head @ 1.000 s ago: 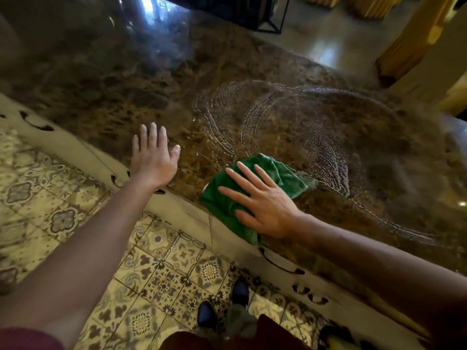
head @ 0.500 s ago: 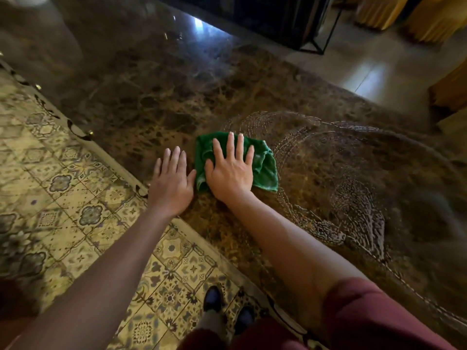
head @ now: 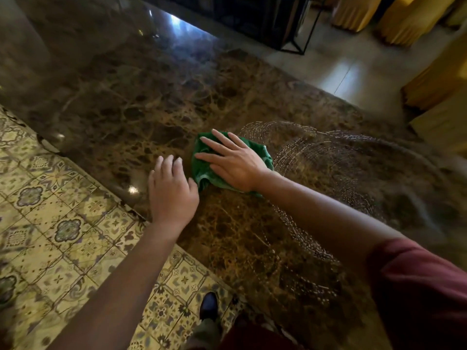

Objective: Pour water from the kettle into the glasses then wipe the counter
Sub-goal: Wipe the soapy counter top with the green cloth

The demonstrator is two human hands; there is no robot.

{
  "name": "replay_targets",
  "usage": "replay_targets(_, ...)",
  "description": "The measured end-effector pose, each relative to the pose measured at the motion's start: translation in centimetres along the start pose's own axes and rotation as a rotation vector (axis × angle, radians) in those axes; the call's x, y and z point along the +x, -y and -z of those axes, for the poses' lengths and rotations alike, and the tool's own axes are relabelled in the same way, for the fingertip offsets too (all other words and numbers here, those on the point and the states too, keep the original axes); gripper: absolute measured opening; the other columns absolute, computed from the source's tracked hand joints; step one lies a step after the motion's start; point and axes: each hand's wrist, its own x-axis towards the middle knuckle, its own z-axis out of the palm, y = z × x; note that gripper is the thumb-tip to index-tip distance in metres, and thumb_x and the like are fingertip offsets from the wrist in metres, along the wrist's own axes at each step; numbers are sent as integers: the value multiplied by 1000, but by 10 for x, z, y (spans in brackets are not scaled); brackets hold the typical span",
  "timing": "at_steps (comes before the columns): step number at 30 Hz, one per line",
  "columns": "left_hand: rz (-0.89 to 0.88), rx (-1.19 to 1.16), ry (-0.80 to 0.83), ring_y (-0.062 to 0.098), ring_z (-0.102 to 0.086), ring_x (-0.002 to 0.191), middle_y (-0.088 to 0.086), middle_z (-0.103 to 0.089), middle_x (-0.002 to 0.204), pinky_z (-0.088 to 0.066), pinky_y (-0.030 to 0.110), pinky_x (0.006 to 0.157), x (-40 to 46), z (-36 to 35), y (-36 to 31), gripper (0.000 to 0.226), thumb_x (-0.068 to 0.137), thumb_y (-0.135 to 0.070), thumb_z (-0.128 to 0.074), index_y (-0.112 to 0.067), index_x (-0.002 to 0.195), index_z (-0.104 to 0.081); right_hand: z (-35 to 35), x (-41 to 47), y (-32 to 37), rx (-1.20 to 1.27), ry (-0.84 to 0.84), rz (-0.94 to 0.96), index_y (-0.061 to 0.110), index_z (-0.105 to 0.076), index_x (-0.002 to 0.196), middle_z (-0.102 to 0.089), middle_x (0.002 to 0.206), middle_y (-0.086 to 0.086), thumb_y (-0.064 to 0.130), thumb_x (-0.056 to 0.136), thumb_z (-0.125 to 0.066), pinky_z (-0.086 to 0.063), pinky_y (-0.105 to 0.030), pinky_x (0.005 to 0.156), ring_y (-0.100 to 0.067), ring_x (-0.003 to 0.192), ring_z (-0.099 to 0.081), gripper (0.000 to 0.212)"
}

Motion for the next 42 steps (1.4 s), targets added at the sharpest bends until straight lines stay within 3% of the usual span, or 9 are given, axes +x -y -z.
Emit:
replay_targets(9, -60, 135, 128, 33, -2, 156, 17, -15, 168, -8, 53, 126, 25, -22, -14, 70, 104, -48, -26, -4, 158, -22, 3, 28, -52, 55, -12, -546, 39, -24, 163, -14, 175, -3, 50, 109, -19, 0, -54, 130, -30, 162, -3, 55)
replay_targets(18, -67, 106, 141, 32, 0, 157, 13, -16, 168, -7, 54, 126, 21, -20, -14, 68, 104, -46, -27, -3, 157, -26, 15, -7, -94, 202, -46, -1271, 34, -19, 165, -3, 175, -11, 51, 105, -19, 5, -62, 126, -41, 160, 5, 62)
replay_targets(20, -74, 101, 134, 32, 0, 157, 12, -16, 168, -7, 54, 126, 22, -19, -13, 67, 104, -44, -30, -3, 157, -29, 23, -15, -96, 302, -121, -1336, 32, -18, 166, -3, 175, -14, 51, 105, -25, 4, -60, 127, -39, 160, 3, 64)
replay_targets(23, -126, 75, 112, 33, 0, 157, 13, -16, 168, -5, 53, 126, 27, -20, -19, 64, 103, -39, -38, -2, 155, -33, 35, -35, -90, 356, -325, -1171, 27, -34, 160, -17, 173, -12, 41, 103, -45, -10, -55, 129, -33, 160, -13, 60)
replay_targets(26, -177, 19, 113, 32, 0, 157, 14, -15, 168, -5, 50, 127, 38, -25, -37, 62, 103, -35, -40, -1, 154, -33, 40, -57, -104, 170, -247, -910, 23, -53, 150, -36, 167, -9, 33, 100, -55, -22, -50, 127, -31, 156, -27, 51)
replay_targets(29, -118, -24, 133, 31, 1, 157, 16, -13, 168, -6, 50, 127, 49, -34, -51, 65, 104, -39, -36, 0, 156, -27, 39, -63, -120, 100, -16, -1065, 24, -41, 157, -27, 170, -15, 65, 100, -43, -17, -57, 126, -40, 157, -20, 70)
replay_targets(32, -40, -165, 27, 33, -10, 156, 19, -24, 165, -15, 50, 126, 49, -40, -52, 60, 104, -33, -40, 2, 153, -34, 28, -50, -109, 186, -32, -1082, 18, -33, 160, -23, 169, -23, 65, 100, -42, -14, -54, 128, -43, 157, -16, 77)
replay_targets(37, 59, -373, -117, 32, -19, 154, 18, -36, 159, -20, 45, 125, 47, -40, -48, 47, 103, -16, -45, 3, 146, -45, 12, -20, -69, 237, -183, -616, 19, -51, 153, -32, 168, -13, 34, 100, -55, -13, -47, 131, -33, 158, -23, 55)
replay_targets(42, 101, -354, -139, 29, -15, 155, 16, -32, 162, -15, 39, 125, 49, -40, -49, 48, 104, -13, -44, 1, 150, -41, 2, 20, -54, 174, -203, -219, 24, -58, 148, -36, 168, -7, 28, 104, -54, -19, -50, 128, -34, 156, -28, 45)
